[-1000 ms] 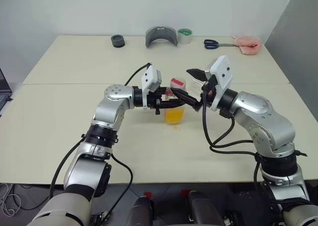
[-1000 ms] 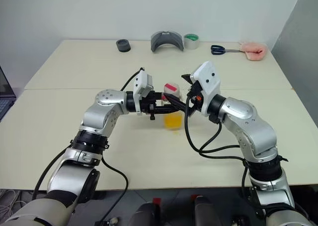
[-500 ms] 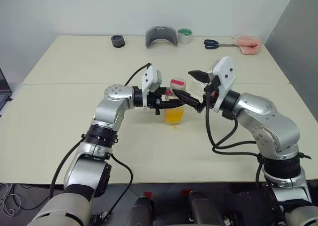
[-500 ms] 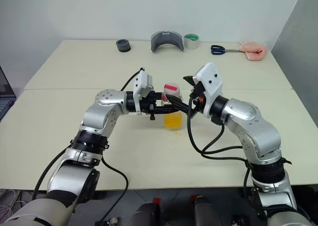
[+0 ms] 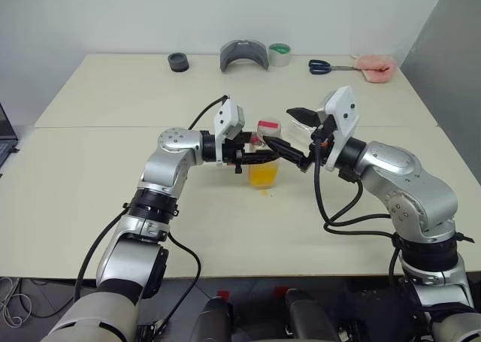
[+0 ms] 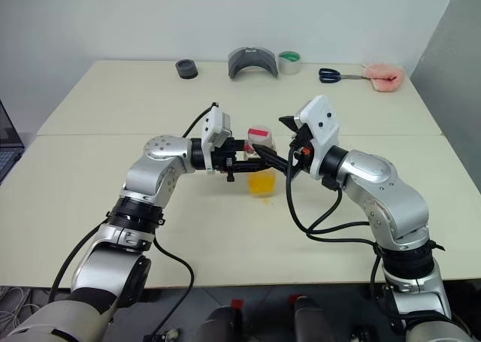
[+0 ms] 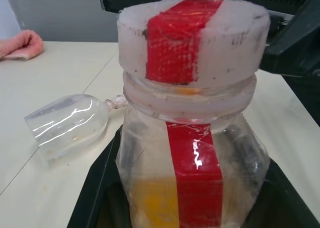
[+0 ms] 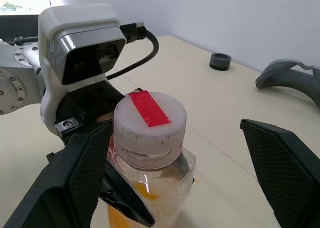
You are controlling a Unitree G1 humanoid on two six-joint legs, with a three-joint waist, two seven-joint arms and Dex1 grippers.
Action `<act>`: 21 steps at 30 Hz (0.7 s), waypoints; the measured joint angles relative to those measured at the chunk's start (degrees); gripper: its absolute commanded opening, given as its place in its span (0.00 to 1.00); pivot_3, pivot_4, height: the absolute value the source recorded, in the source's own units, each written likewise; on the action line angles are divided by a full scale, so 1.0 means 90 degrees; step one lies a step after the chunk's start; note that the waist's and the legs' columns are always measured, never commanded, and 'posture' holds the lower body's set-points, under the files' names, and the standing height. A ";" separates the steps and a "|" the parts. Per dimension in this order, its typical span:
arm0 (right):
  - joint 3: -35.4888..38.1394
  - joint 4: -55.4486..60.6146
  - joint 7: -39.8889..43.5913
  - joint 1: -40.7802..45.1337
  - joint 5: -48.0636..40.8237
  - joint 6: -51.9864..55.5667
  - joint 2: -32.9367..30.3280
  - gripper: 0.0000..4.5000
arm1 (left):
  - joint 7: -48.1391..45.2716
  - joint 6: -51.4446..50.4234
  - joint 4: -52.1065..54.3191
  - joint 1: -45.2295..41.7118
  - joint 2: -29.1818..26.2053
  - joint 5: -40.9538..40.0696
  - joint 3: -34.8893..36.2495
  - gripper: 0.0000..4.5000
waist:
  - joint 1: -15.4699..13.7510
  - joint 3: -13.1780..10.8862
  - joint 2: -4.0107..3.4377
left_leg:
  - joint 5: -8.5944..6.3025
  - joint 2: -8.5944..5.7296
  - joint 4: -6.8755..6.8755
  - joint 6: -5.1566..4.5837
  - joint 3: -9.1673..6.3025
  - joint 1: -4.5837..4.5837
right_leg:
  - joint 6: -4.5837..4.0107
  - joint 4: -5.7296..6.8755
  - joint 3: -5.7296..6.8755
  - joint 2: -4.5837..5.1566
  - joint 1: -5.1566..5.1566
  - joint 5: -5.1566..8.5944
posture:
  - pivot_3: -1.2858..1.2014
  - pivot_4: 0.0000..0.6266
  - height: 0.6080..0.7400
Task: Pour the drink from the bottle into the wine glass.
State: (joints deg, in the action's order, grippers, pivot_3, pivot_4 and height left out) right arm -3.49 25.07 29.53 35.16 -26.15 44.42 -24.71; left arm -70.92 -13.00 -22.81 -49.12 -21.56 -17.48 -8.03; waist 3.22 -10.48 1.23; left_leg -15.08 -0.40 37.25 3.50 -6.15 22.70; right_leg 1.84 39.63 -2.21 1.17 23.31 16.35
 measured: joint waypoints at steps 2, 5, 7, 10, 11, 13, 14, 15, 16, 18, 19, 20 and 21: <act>0.0012 0.0000 0.0000 0.0000 -0.0017 0.0000 0.0000 0.96 | 0.0000 0.0000 0.0000 0.0000 0.0000 0.0001 0.0000 0.40 | 0.0000 0.0000 0.0000 | 0.0000 0.0000 0.0000 0.0000 0.0001 0.0000 | 0.0000 0.0000 -0.0001 0.0000 0.0000 0.0000 | 0.52 0.24 1.00; 0.0015 0.0000 0.0000 0.0000 -0.0038 0.0004 -0.0001 0.96 | -0.0001 0.0000 0.0000 0.0000 0.0000 0.0001 0.0000 0.40 | 0.0000 0.0000 0.0000 | 0.0000 0.0000 0.0000 0.0000 0.0000 0.0000 | 0.0000 0.0000 0.0000 0.0000 0.0000 0.0000 | 0.52 0.24 1.00; 0.0017 0.0000 -0.0001 0.0000 -0.0043 0.0013 -0.0017 0.96 | -0.0001 0.0000 0.0000 0.0000 0.0000 0.0001 0.0000 0.40 | 0.0000 0.0000 0.0000 | 0.0000 0.0000 0.0000 0.0000 0.0000 0.0000 | 0.0000 0.0000 0.0000 0.0000 0.0000 0.0000 | 0.52 0.24 1.00; 0.0017 0.0001 0.0000 0.0000 -0.0048 0.0025 -0.0032 0.96 | 0.0000 0.0000 0.0000 0.0000 0.0000 0.0003 0.0000 0.40 | 0.0000 0.0000 0.0000 | 0.0000 0.0000 0.0000 0.0000 0.0000 0.0000 | 0.0000 0.0000 0.0000 0.0000 0.0000 0.0000 | 0.52 0.24 1.00; 0.0017 0.0004 -0.0001 0.0000 -0.0050 0.0028 -0.0036 0.96 | 0.0000 0.0000 0.0000 0.0000 0.0000 0.0004 0.0000 0.40 | 0.0000 0.0000 0.0000 | 0.0000 0.0000 0.0000 0.0000 0.0000 0.0000 | 0.0000 0.0000 0.0000 0.0000 0.0000 0.0000 | 0.52 0.24 1.00; 0.0018 0.0009 0.0000 -0.0002 -0.0052 0.0031 -0.0047 0.96 | 0.0000 0.0000 0.0000 0.0000 0.0000 0.0006 0.0000 0.40 | 0.0000 0.0000 0.0000 | 0.0000 0.0000 0.0000 0.0000 0.0000 0.0000 | 0.0000 0.0000 0.0000 0.0000 0.0000 0.0000 | 0.52 0.24 1.00; 0.0018 0.0019 0.0000 -0.0007 -0.0052 0.0032 -0.0057 0.96 | 0.0000 0.0000 0.0000 0.0000 0.0000 0.0008 0.0000 0.40 | 0.0000 0.0000 0.0000 | 0.0000 0.0000 0.0000 0.0000 0.0000 0.0000 | 0.0000 0.0000 0.0000 0.0000 0.0000 0.0000 | 0.52 0.24 1.00; 0.0023 0.0033 0.0000 -0.0018 -0.0052 0.0033 -0.0068 0.96 | 0.0000 0.0000 0.0000 0.0000 0.0000 0.0010 0.0000 0.40 | 0.0000 0.0000 0.0000 | 0.0000 0.0000 0.0001 0.0000 0.0000 0.0000 | 0.0000 0.0000 0.0000 0.0000 0.0000 0.0000 | 0.52 0.24 1.00; 0.0029 0.0049 -0.0001 -0.0028 -0.0052 0.0034 -0.0081 0.96 | 0.0000 0.0000 0.0000 0.0000 0.0000 0.0012 0.0000 0.40 | -0.0001 0.0000 0.0000 | 0.0000 0.0000 0.0001 0.0000 0.0000 0.0000 | 0.0000 0.0000 0.0000 0.0000 0.0000 0.0000 | 0.52 0.24 1.00; 0.0034 0.0067 0.0003 -0.0031 -0.0054 0.0036 -0.0109 0.96 | 0.0002 0.0001 0.0000 0.0000 0.0001 0.0014 0.0000 0.40 | 0.0000 0.0000 0.0000 | 0.0000 0.0000 0.0001 0.0000 0.0000 0.0000 | 0.0000 0.0000 -0.0001 0.0000 0.0000 0.0000 | 0.52 0.24 1.00; 0.0036 0.0071 0.0005 -0.0031 -0.0055 0.0036 -0.0116 0.96 | 0.0003 0.0001 0.0000 0.0000 0.0001 0.0015 0.0000 0.40 | 0.0000 0.0000 0.0000 | 0.0000 0.0000 0.0000 0.0000 0.0000 0.0000 | 0.0000 0.0000 0.0000 0.0000 0.0000 0.0000 | 0.52 0.24 1.00; 0.0038 0.0072 0.0008 -0.0031 -0.0057 0.0036 -0.0120 0.96 | 0.0004 0.0002 0.0000 0.0000 0.0001 0.0017 0.0000 0.40 | 0.0000 0.0000 0.0000 | 0.0000 0.0000 0.0001 0.0000 0.0000 0.0000 | 0.0000 0.0000 0.0000 0.0000 0.0000 0.0000 | 0.52 0.24 1.00; 0.0040 0.0072 0.0010 -0.0031 -0.0058 0.0036 -0.0122 0.96 | 0.0004 0.0004 0.0000 0.0000 0.0002 0.0019 0.0000 0.40 | -0.0001 0.0000 0.0000 | 0.0000 0.0000 0.0001 0.0000 0.0000 0.0000 | 0.0000 0.0000 0.0000 0.0000 0.0000 0.0000 | 0.52 0.24 1.00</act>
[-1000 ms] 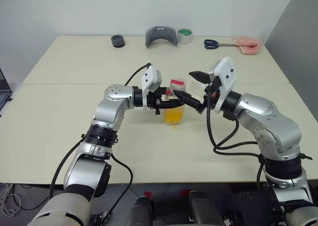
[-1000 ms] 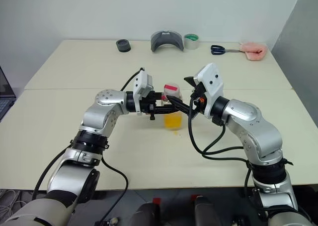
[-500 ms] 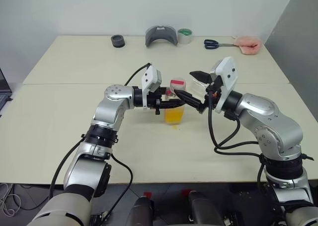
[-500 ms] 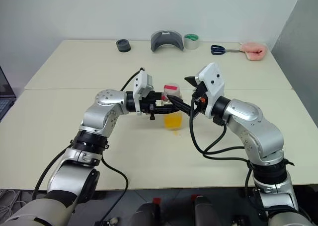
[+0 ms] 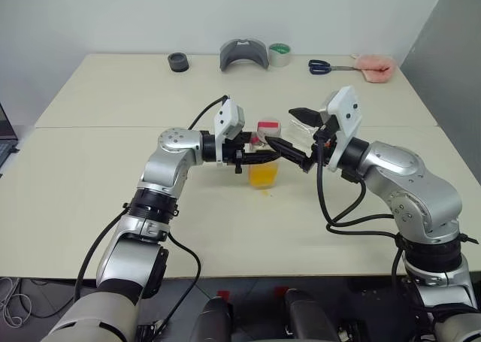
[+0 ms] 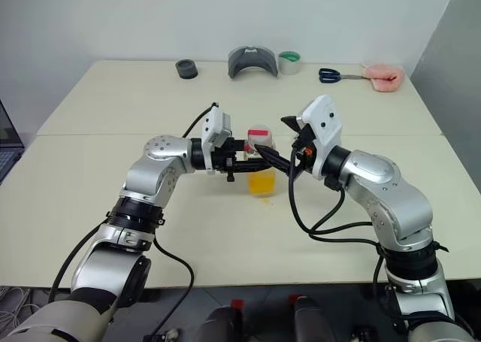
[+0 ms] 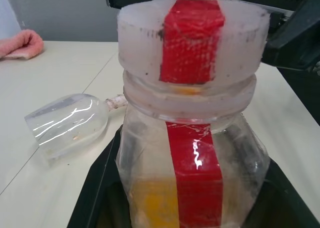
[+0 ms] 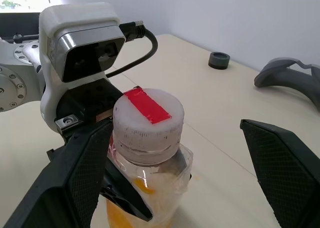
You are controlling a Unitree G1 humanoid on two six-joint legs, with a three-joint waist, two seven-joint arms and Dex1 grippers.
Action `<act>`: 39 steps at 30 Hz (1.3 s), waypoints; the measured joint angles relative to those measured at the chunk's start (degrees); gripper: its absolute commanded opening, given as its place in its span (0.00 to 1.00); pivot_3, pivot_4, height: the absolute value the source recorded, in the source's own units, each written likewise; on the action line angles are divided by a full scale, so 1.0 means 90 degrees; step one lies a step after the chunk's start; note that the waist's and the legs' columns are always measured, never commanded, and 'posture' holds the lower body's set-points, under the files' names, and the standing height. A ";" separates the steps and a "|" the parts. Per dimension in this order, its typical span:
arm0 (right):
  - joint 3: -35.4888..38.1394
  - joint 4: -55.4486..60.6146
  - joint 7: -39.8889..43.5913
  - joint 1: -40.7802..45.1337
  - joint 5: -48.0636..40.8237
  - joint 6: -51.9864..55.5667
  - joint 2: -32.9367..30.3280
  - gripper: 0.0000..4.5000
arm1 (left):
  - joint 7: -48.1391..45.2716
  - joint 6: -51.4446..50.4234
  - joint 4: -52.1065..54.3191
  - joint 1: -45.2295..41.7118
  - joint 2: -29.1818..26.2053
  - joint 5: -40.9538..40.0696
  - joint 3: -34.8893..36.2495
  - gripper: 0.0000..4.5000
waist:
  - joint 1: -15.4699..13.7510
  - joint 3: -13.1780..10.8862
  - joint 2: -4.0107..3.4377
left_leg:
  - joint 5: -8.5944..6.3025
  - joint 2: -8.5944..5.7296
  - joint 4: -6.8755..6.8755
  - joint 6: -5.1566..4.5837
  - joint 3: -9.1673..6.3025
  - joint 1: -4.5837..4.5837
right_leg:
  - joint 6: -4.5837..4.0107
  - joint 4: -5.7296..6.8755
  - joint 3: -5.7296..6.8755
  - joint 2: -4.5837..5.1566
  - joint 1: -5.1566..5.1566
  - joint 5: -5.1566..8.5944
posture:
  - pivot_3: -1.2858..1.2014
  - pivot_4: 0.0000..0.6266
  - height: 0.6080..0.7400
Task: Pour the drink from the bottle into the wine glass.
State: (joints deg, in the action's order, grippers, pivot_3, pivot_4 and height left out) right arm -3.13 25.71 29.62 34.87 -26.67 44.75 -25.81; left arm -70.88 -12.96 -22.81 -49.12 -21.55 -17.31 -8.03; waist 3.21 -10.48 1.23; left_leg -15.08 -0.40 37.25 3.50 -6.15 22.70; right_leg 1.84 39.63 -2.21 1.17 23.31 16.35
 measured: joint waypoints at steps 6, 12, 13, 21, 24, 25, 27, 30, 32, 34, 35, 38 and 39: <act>0.0002 0.0001 0.0008 0.0000 -0.0003 0.0001 -0.0005 0.96 | 0.0002 0.0045 -0.0001 0.0000 0.0000 0.0021 0.0000 0.40 | 0.0000 0.0000 0.0000 | 0.0000 0.0000 0.0000 0.0000 0.0000 0.0000 | 0.0000 0.0000 0.0000 0.0000 0.0000 0.0000 | 0.52 0.24 1.00; 0.0023 0.0008 0.0013 0.0000 -0.0086 0.0010 -0.0005 0.96 | -0.0002 0.0083 -0.0001 0.0000 0.0000 0.0023 0.0000 0.40 | 0.0000 0.0000 0.0000 | 0.0000 0.0000 0.0000 0.0000 0.0000 0.0000 | 0.0000 0.0000 0.0000 0.0000 0.0000 0.0000 | 0.52 0.24 1.00; 0.0036 0.0009 0.0014 -0.0002 -0.0125 0.0015 -0.0010 0.96 | -0.0006 0.0083 -0.0001 0.0000 0.0000 0.0023 0.0000 0.40 | 0.0000 0.0000 0.0000 | 0.0000 0.0000 0.0000 0.0000 0.0000 0.0000 | 0.0000 0.0000 0.0000 0.0000 0.0000 0.0000 | 0.52 0.24 1.00; 0.0095 0.0158 0.0112 -0.0012 -0.0371 0.0106 -0.0098 0.96 | -0.0005 0.0087 -0.0001 0.0000 0.0000 0.0022 0.0000 0.40 | 0.0000 0.0000 0.0000 | 0.0000 0.0000 0.0000 0.0000 0.0000 0.0000 | 0.0000 0.0000 0.0000 0.0000 0.0000 0.0000 | 0.52 0.24 1.00; 0.0108 0.0237 0.0231 -0.0011 -0.0519 0.0185 -0.0201 0.96 | -0.0004 0.0087 -0.0001 0.0000 -0.0001 0.0023 0.0000 0.40 | -0.0001 0.0000 0.0000 | 0.0000 0.0000 0.0001 0.0000 0.0000 0.0001 | 0.0000 0.0000 0.0000 0.0000 0.0000 0.0000 | 0.52 0.24 1.00; 0.0129 0.0242 0.0267 -0.0011 -0.0568 0.0217 -0.0235 0.96 | -0.0004 0.0087 -0.0001 0.0000 -0.0001 0.0022 0.0000 0.40 | -0.0001 0.0000 0.0000 | 0.0000 0.0000 0.0001 0.0000 0.0000 0.0001 | 0.0000 0.0000 0.0001 0.0000 0.0000 0.0000 | 0.52 0.24 1.00; 0.0177 0.0241 0.0299 -0.0008 -0.0642 0.0246 -0.0265 0.96 | -0.0003 0.0087 -0.0001 0.0000 -0.0001 0.0023 0.0000 0.40 | 0.0000 0.0000 0.0000 | 0.0000 0.0000 0.0001 0.0000 0.0000 0.0000 | 0.0000 0.0000 0.0000 0.0000 0.0000 0.0000 | 0.52 0.24 1.00; 0.0221 0.0170 0.0289 0.0058 -0.0689 0.0270 -0.0262 1.00 | -0.0002 0.0087 -0.0001 0.0000 0.0000 0.0023 0.0000 0.40 | 0.0001 0.0000 0.0000 | 0.0000 0.0000 0.0001 0.0000 0.0000 0.0000 | 0.0000 0.0000 0.0000 0.0000 0.0000 0.0000 | 0.52 0.24 1.00; 0.0220 0.0087 0.0285 0.0119 -0.0692 0.0296 -0.0249 1.00 | -0.0002 0.0087 -0.0001 0.0000 0.0000 0.0022 0.0000 0.40 | 0.0000 0.0000 0.0000 | 0.0000 0.0000 0.0001 -0.0001 0.0000 0.0000 | 0.0000 0.0001 0.0000 0.0000 0.0000 0.0000 | 0.52 0.24 1.00; 0.0219 -0.0008 0.0280 0.0235 -0.0689 0.0334 -0.0241 1.00 | -0.0001 0.0087 -0.0001 0.0000 0.0002 0.0022 0.0000 0.40 | 0.0001 0.0000 0.0000 | 0.0000 0.0000 0.0001 0.0000 0.0000 0.0000 | 0.0000 0.0001 0.0000 0.0000 0.0000 0.0000 | 0.52 0.24 1.00; 0.0217 -0.0025 0.0285 0.0271 -0.0690 0.0350 -0.0240 1.00 | -0.0001 0.0087 -0.0001 0.0000 0.0001 0.0022 0.0000 0.40 | 0.0000 0.0000 0.0000 | 0.0000 0.0000 0.0001 0.0000 -0.0001 0.0001 | 0.0000 0.0001 0.0001 0.0000 0.0000 0.0000 | 0.52 0.24 1.00; 0.0201 -0.0111 0.0305 0.0314 -0.0691 0.0385 -0.0223 1.00 | 0.0001 0.0086 -0.0001 0.0001 0.0001 0.0022 0.0000 0.40 | 0.0000 0.0000 0.0000 | 0.0000 0.0000 0.0001 -0.0001 0.0000 0.0001 | 0.0000 0.0001 0.0000 0.0000 0.0000 0.0000 | 0.52 0.24 1.00; 0.0194 -0.0142 0.0321 0.0316 -0.0691 0.0388 -0.0223 1.00 | 0.0003 0.0086 -0.0001 0.0001 0.0002 0.0022 0.0000 0.40 | 0.0000 0.0000 0.0000 | 0.0000 0.0000 0.0002 0.0000 0.0000 0.0001 | 0.0000 0.0001 0.0000 0.0000 0.0000 0.0000 | 0.52 0.24 1.00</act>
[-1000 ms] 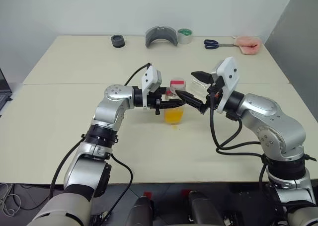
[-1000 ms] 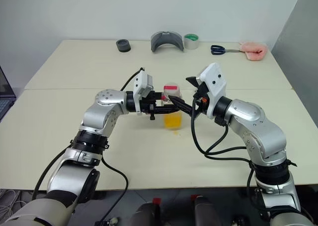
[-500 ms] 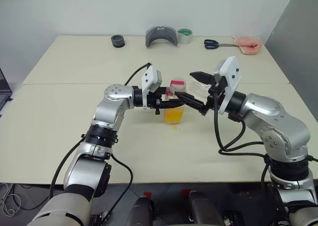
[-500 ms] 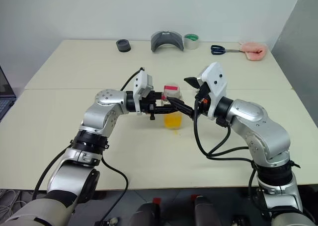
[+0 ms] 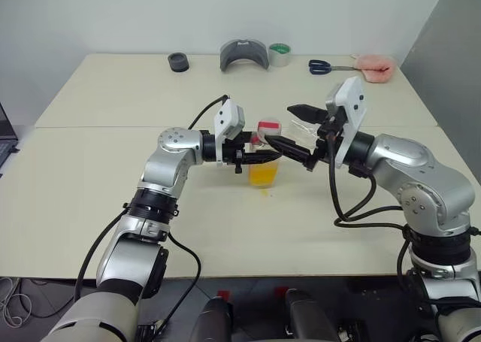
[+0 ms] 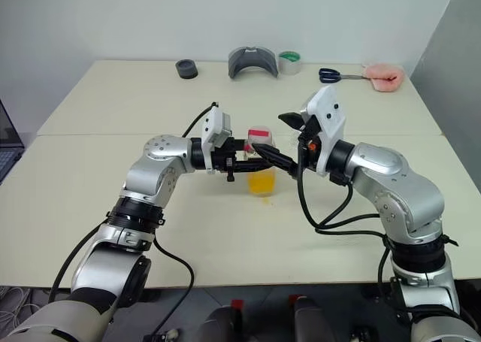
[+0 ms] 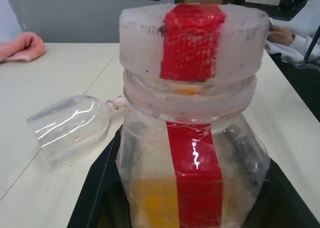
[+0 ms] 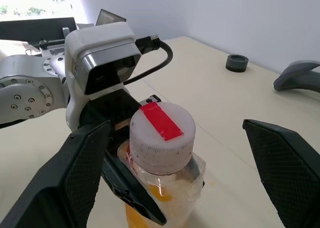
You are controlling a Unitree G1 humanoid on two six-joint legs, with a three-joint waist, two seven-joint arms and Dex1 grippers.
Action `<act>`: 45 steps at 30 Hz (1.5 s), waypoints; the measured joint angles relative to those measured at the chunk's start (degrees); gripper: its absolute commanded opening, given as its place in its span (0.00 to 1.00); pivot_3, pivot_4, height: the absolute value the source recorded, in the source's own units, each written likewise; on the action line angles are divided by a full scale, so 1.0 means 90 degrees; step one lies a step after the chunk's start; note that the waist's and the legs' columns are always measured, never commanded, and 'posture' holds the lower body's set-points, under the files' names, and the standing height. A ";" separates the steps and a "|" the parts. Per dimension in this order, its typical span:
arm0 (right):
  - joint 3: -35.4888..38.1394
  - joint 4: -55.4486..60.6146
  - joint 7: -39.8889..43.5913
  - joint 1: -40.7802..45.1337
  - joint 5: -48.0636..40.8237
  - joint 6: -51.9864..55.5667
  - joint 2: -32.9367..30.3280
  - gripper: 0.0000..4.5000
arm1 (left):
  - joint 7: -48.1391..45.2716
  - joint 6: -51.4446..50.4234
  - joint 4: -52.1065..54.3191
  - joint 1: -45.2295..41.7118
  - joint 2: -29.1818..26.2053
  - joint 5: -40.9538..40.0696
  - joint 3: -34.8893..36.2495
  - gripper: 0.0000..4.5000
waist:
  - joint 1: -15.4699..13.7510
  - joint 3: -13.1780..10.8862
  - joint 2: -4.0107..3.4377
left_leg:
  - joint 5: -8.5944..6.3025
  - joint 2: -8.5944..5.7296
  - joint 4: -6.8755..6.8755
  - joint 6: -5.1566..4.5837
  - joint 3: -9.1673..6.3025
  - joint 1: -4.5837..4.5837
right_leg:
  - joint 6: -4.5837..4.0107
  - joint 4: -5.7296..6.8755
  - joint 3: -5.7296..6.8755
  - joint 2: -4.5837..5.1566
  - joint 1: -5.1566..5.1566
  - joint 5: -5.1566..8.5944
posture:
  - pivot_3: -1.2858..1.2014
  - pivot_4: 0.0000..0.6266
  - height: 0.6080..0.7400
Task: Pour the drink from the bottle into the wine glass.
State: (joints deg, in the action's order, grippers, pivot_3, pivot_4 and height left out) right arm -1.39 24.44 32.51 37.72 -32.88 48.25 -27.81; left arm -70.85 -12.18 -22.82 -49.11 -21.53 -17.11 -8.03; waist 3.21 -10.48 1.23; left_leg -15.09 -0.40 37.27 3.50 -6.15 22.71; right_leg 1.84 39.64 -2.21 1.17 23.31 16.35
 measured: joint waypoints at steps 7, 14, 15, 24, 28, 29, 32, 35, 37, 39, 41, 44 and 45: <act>-0.0090 -0.0116 0.0122 0.0156 0.0005 -0.0006 0.0001 1.00 | 0.0009 0.0000 0.0001 0.0002 0.0034 0.0000 0.0000 0.40 | 0.0000 0.0000 0.0000 | 0.0000 0.0000 0.0000 0.0000 0.0000 0.0000 | 0.0000 0.0000 0.0001 0.0000 0.0000 0.0000 | 0.52 0.24 1.00; -0.0142 -0.0342 0.0237 0.0217 0.0010 -0.0006 0.0043 1.00 | 0.0003 -0.0003 0.0010 0.0011 0.0036 -0.0001 0.0000 0.40 | 0.0001 0.0000 0.0000 | 0.0000 0.0000 0.0001 0.0000 0.0001 0.0000 | 0.0000 0.0001 -0.0001 0.0000 0.0000 0.0000 | 0.52 0.24 1.00; -0.0151 -0.0367 0.0247 0.0244 0.0010 -0.0005 0.0052 1.00 | 0.0002 -0.0004 0.0012 0.0012 0.0038 -0.0002 0.0000 0.40 | 0.0001 0.0000 0.0000 | 0.0000 0.0000 0.0001 0.0000 0.0001 0.0000 | 0.0000 0.0001 -0.0001 0.0000 0.0000 0.0000 | 0.52 0.24 1.00; -0.0254 -0.0525 0.0270 0.0417 0.0014 0.0025 0.0176 1.00 | -0.0001 -0.0013 0.0055 0.0077 0.0052 -0.0003 0.0000 0.40 | 0.0001 0.0000 0.0000 | 0.0000 0.0000 0.0002 0.0000 0.0000 0.0000 | 0.0000 0.0001 0.0000 0.0000 0.0000 0.0000 | 0.52 0.24 1.00; -0.0317 -0.0575 0.0270 0.0433 0.0023 0.0024 0.0229 1.00 | -0.0003 -0.0013 0.0055 0.0079 0.0061 -0.0003 -0.0001 0.40 | 0.0001 0.0000 0.0000 | 0.0000 0.0000 0.0002 0.0000 0.0000 0.0000 | 0.0000 0.0002 0.0000 0.0000 0.0000 0.0000 | 0.52 0.24 1.00; -0.0341 -0.0595 0.0270 0.0433 0.0024 0.0023 0.0234 1.00 | -0.0003 -0.0013 0.0055 0.0079 0.0061 -0.0003 -0.0001 0.40 | 0.0001 0.0000 0.0000 | 0.0000 0.0000 0.0002 0.0000 0.0000 0.0000 | 0.0000 0.0002 0.0000 0.0000 0.0000 0.0000 | 0.52 0.24 1.00; -0.0368 -0.0660 0.0268 0.0433 0.0047 0.0010 0.0261 1.00 | -0.0004 -0.0013 0.0056 0.0079 0.0061 -0.0004 -0.0001 0.40 | 0.0001 0.0000 0.0000 | 0.0000 0.0000 0.0002 0.0000 0.0000 0.0000 | 0.0000 0.0002 0.0000 0.0000 0.0000 0.0000 | 0.52 0.24 1.00; -0.0368 -0.0704 0.0265 0.0433 0.0087 0.0001 0.0313 1.00 | -0.0004 -0.0013 0.0057 0.0080 0.0063 -0.0003 -0.0001 0.40 | 0.0001 0.0000 0.0000 | 0.0000 0.0000 0.0002 0.0000 0.0000 0.0000 | 0.0000 0.0002 0.0000 0.0000 0.0000 0.0000 | 0.52 0.24 1.00; -0.0368 -0.0735 0.0265 0.0433 0.0089 -0.0001 0.0345 0.96 | -0.0004 -0.0013 0.0057 0.0081 0.0064 -0.0004 -0.0002 0.40 | 0.0001 0.0000 0.0000 | 0.0000 0.0000 0.0002 0.0000 0.0000 0.0000 | 0.0000 0.0002 0.0000 0.0000 0.0000 0.0000 | 0.52 0.24 1.00; -0.0368 -0.0755 0.0264 0.0433 0.0089 -0.0001 0.0370 0.86 | -0.0004 -0.0013 0.0057 0.0081 0.0065 -0.0003 -0.0002 0.40 | 0.0001 0.0000 0.0000 | 0.0000 0.0000 0.0002 0.0000 0.0000 0.0000 | 0.0000 0.0002 0.0000 0.0000 0.0000 0.0000 | 0.52 0.24 1.00; -0.0367 -0.0754 0.0264 0.0433 0.0087 -0.0005 0.0381 0.71 | -0.0004 -0.0013 0.0057 0.0082 0.0068 -0.0004 -0.0002 0.40 | 0.0001 0.0000 0.0000 | 0.0000 0.0000 0.0003 0.0000 0.0000 0.0000 | 0.0000 0.0002 0.0000 0.0000 0.0000 0.0000 | 0.52 0.24 1.00; -0.0361 -0.0745 0.0262 0.0432 0.0085 -0.0006 0.0393 0.48 | -0.0005 -0.0012 0.0058 0.0083 0.0075 -0.0004 -0.0002 0.40 | 0.0001 0.0000 0.0000 | 0.0000 0.0000 0.0003 0.0000 -0.0001 0.0000 | 0.0000 0.0002 0.0000 0.0000 0.0000 0.0000 | 0.52 0.24 1.00; -0.0361 -0.0741 0.0263 0.0430 0.0086 -0.0008 0.0392 0.41 | -0.0006 -0.0010 0.0060 0.0084 0.0075 -0.0005 -0.0002 0.40 | 0.0001 0.0000 0.0000 | 0.0000 0.0000 0.0003 0.0000 0.0000 0.0000 | 0.0000 0.0002 0.0000 0.0000 0.0000 0.0000 | 0.52 0.24 1.00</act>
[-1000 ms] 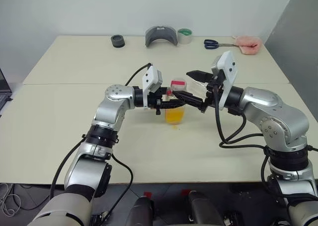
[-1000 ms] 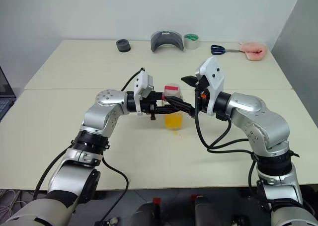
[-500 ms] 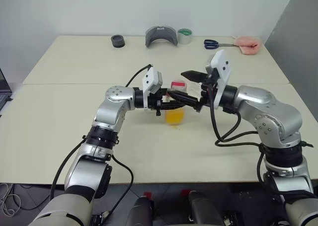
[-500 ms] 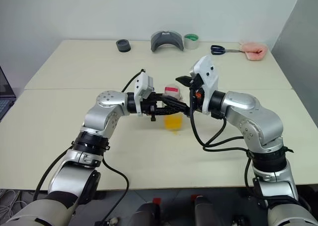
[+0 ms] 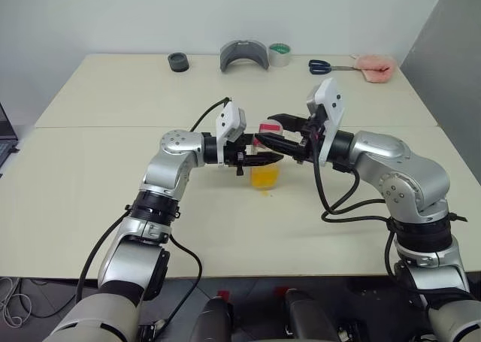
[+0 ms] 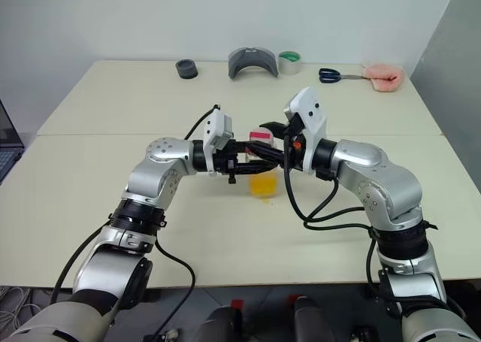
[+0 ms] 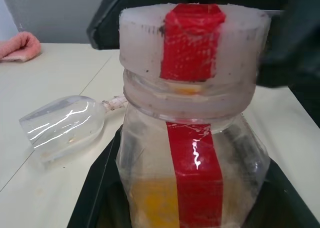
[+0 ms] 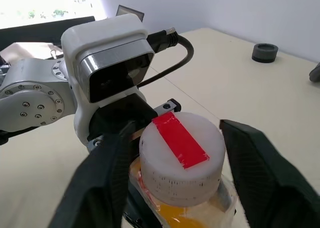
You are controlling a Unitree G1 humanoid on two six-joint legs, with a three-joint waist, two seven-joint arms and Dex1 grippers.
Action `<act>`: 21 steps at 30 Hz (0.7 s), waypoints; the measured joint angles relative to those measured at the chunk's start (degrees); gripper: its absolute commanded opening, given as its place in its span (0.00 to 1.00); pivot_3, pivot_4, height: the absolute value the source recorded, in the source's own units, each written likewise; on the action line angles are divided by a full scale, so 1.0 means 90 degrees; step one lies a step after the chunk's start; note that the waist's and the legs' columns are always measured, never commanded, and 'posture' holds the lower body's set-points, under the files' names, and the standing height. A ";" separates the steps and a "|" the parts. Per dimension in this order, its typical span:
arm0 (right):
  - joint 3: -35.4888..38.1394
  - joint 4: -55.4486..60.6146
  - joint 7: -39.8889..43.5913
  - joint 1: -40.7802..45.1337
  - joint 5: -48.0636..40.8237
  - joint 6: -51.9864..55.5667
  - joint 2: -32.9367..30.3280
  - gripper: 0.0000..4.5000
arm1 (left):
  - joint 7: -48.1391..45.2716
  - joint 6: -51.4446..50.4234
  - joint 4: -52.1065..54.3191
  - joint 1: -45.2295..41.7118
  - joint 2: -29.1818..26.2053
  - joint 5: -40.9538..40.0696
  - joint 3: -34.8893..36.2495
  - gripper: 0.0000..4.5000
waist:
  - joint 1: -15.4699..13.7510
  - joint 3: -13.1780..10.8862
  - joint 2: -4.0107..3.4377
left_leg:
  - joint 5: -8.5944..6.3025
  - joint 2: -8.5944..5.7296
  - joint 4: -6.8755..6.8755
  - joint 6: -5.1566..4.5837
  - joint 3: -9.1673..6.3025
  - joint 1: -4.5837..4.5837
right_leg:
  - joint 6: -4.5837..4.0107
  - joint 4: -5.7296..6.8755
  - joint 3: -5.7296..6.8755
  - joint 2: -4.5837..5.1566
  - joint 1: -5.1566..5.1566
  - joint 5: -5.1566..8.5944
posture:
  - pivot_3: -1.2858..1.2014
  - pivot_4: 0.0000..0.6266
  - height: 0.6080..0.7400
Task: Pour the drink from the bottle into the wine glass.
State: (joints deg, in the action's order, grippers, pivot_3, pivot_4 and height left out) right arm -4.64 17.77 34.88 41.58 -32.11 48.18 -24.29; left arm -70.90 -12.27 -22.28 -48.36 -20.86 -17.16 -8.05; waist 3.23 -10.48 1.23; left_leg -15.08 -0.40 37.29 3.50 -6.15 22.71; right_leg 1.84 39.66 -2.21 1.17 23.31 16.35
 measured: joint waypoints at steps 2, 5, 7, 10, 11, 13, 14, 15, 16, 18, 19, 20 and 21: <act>-0.0012 0.0032 0.0005 -0.0023 0.0041 -0.0045 -0.0020 0.41 | 0.0001 0.0001 0.0008 0.0001 0.0008 -0.0001 0.0000 0.40 | 0.0000 0.0000 0.0000 | 0.0000 0.0000 0.0000 0.0000 -0.0001 0.0000 | 0.0000 0.0000 0.0000 0.0000 0.0000 0.0000 | 0.52 0.24 1.00; -0.0165 0.0178 0.0023 -0.0097 0.0303 -0.0326 -0.0174 0.41 | 0.0003 0.0017 0.0035 0.0007 0.0040 -0.0001 -0.0001 0.40 | -0.0001 0.0000 0.0000 | 0.0000 -0.0001 0.0000 0.0000 0.0001 0.0000 | 0.0000 -0.0001 0.0000 0.0000 0.0000 0.0000 | 0.52 0.24 1.00; -0.0405 0.0314 0.0065 -0.0181 0.0648 -0.0745 -0.0354 0.41 | 0.0007 0.0034 0.0054 0.0031 0.0051 0.0002 -0.0008 0.40 | 0.0000 0.0000 0.0000 | 0.0000 0.0000 0.0000 0.0000 0.0000 0.0000 | 0.0000 -0.0002 0.0001 0.0000 0.0000 0.0000 | 0.52 0.24 1.00; -0.0793 0.0503 0.0153 -0.0287 0.1308 -0.1430 -0.0639 0.39 | 0.0024 -0.0008 0.0053 0.0072 0.0045 0.0013 -0.0025 0.40 | 0.0002 0.0000 0.0000 | 0.0000 0.0000 0.0001 0.0000 0.0000 0.0000 | 0.0000 -0.0002 0.0001 -0.0001 0.0000 0.0000 | 0.52 0.24 1.00; -0.0874 0.0500 0.0153 -0.0313 0.1478 -0.1605 -0.0662 0.39 | 0.0024 -0.0008 0.0054 0.0072 0.0046 0.0013 -0.0025 0.40 | 0.0002 0.0000 0.0000 | 0.0000 -0.0001 0.0001 0.0000 0.0001 -0.0001 | 0.0000 0.0000 0.0000 -0.0001 0.0000 0.0000 | 0.52 0.24 1.00; -0.0932 0.0502 0.0153 -0.0387 0.1692 -0.1882 -0.0652 0.39 | 0.0027 -0.0008 0.0055 0.0072 0.0046 0.0012 -0.0025 0.40 | 0.0001 0.0000 0.0000 | 0.0000 0.0000 0.0002 0.0000 -0.0001 0.0000 | 0.0000 0.0000 0.0001 -0.0001 0.0000 0.0000 | 0.52 0.24 1.00; -0.0920 0.0502 0.0142 -0.0447 0.1710 -0.1949 -0.0620 0.39 | 0.0026 -0.0008 0.0055 0.0075 0.0046 0.0012 -0.0025 0.40 | 0.0001 0.0000 0.0000 | 0.0000 -0.0001 0.0002 0.0001 0.0000 0.0001 | 0.0000 0.0000 0.0001 0.0000 0.0000 0.0000 | 0.52 0.24 1.00; -0.0866 0.0502 0.0130 -0.0506 0.1681 -0.1954 -0.0542 0.39 | 0.0026 -0.0008 0.0055 0.0076 0.0045 0.0012 -0.0025 0.40 | 0.0001 0.0000 0.0000 | 0.0000 0.0000 0.0004 0.0001 0.0000 0.0001 | 0.0000 0.0000 0.0000 0.0000 0.0000 0.0000 | 0.52 0.24 1.00; -0.0719 0.0512 0.0090 -0.0605 0.1546 -0.1883 -0.0375 0.39 | 0.0027 -0.0009 0.0058 0.0077 0.0049 0.0012 -0.0025 0.40 | 0.0000 0.0000 0.0000 | 0.0001 0.0000 0.0004 0.0001 -0.0001 0.0001 | 0.0000 0.0000 0.0000 0.0000 0.0000 0.0000 | 0.52 0.24 1.00; -0.0305 0.0645 -0.0042 -0.0804 0.1043 -0.1562 -0.0118 0.39 | 0.0034 -0.0008 0.0076 0.0080 0.0050 0.0010 -0.0024 0.40 | -0.0006 0.0000 0.0000 | 0.0001 0.0001 0.0007 0.0002 -0.0003 0.0005 | 0.0000 0.0002 0.0000 0.0000 0.0000 0.0000 | 0.52 0.24 1.00; -0.0054 0.0727 -0.0119 -0.0849 0.0792 -0.1376 -0.0060 0.39 | 0.0036 -0.0009 0.0093 0.0091 0.0047 0.0010 -0.0023 0.40 | -0.0010 0.0000 0.0000 | 0.0001 0.0001 0.0009 0.0002 -0.0004 0.0006 | 0.0000 0.0002 0.0000 0.0002 0.0000 0.0000 | 0.52 0.24 1.00; 0.0262 0.0841 -0.0199 -0.0879 0.0523 -0.1178 -0.0040 0.39 | 0.0041 -0.0009 0.0127 0.0110 0.0044 0.0010 -0.0022 0.40 | -0.0015 0.0000 0.0000 | 0.0001 0.0002 0.0012 0.0002 -0.0006 0.0008 | 0.0000 0.0002 0.0001 0.0004 0.0000 0.0000 | 0.52 0.24 1.00; 0.0550 0.0962 -0.0287 -0.0906 0.0278 -0.0998 -0.0050 0.39 | 0.0046 -0.0011 0.0153 0.0130 0.0037 0.0010 -0.0017 0.40 | -0.0021 0.0000 0.0000 | 0.0001 0.0002 0.0013 0.0001 -0.0006 0.0009 | 0.0000 0.0002 0.0001 0.0005 0.0000 0.0000 | 0.52 0.24 1.00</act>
State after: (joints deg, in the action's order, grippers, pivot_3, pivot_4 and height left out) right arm 0.31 26.43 32.30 33.43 -29.61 39.19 -24.74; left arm -70.48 -12.37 -20.90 -47.19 -20.52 -17.07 -8.20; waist 3.04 -10.48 1.23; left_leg -15.08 -0.38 37.41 3.51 -6.20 22.79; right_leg 1.84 39.68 -2.20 1.21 23.31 16.34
